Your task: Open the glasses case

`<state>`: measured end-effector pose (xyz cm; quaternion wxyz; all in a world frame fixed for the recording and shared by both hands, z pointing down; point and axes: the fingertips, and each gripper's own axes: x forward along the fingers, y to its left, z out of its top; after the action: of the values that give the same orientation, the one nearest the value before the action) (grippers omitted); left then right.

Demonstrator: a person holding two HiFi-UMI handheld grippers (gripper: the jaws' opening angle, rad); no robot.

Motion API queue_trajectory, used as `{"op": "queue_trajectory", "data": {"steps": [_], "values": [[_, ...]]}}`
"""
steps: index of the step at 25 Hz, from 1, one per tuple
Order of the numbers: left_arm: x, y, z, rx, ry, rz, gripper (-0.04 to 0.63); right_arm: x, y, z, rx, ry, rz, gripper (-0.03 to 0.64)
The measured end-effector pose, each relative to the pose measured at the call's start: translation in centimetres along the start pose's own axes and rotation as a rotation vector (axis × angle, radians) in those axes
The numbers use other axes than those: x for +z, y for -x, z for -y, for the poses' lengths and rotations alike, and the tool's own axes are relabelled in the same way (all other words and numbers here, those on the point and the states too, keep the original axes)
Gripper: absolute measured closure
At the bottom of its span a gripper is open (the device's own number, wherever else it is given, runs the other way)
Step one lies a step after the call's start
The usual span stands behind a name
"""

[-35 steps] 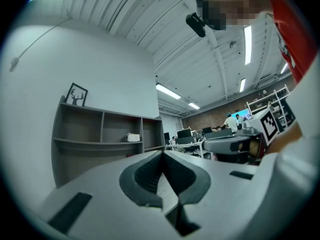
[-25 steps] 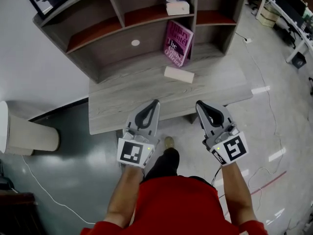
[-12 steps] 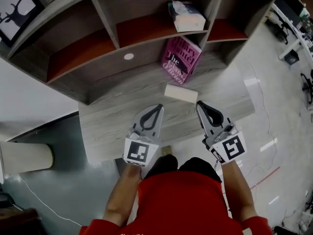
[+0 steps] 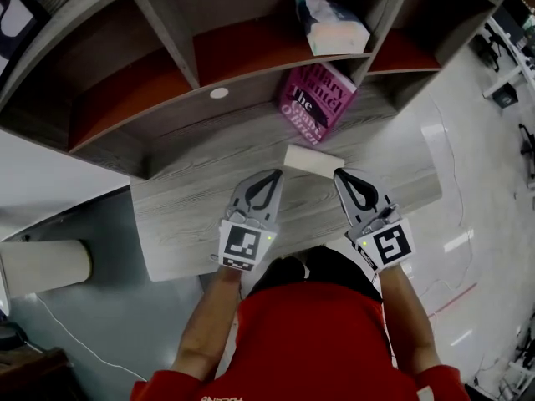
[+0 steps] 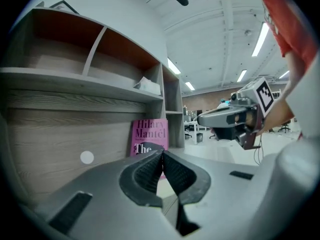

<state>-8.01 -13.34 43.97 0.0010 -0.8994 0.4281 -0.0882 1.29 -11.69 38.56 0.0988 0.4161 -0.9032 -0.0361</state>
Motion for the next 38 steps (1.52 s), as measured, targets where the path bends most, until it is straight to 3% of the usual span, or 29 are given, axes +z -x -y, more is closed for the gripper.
{"op": "queue_trajectory", "data": {"steps": [7, 15, 21, 28, 38], "values": [[-3.5, -2.5, -0.3, 0.004, 0.011, -0.121, 0.586, -3.1, -1.3, 1.8, 0.019, -0.008, -0.053, 0.611], [-8.8, -4.6, -0.6, -0.007, 0.042, -0.322, 0.583, -6.1, -2.4, 2.4, 0.063, -0.035, -0.127, 0.609], [-11.4, -5.7, -0.4, -0.036, 0.048, -0.415, 0.500, -8.9, -3.3, 2.2, 0.110, -0.022, -0.185, 0.561], [-14.0, -6.7, -0.2, -0.076, 0.062, -0.514, 0.454, -12.5, -4.0, 1.6, 0.161, 0.005, -0.259, 0.476], [-16.6, -7.9, -0.2, -0.105, 0.070, -0.607, 0.446, -17.6, -4.5, 2.1, 0.204, 0.075, -0.443, 0.324]]}}
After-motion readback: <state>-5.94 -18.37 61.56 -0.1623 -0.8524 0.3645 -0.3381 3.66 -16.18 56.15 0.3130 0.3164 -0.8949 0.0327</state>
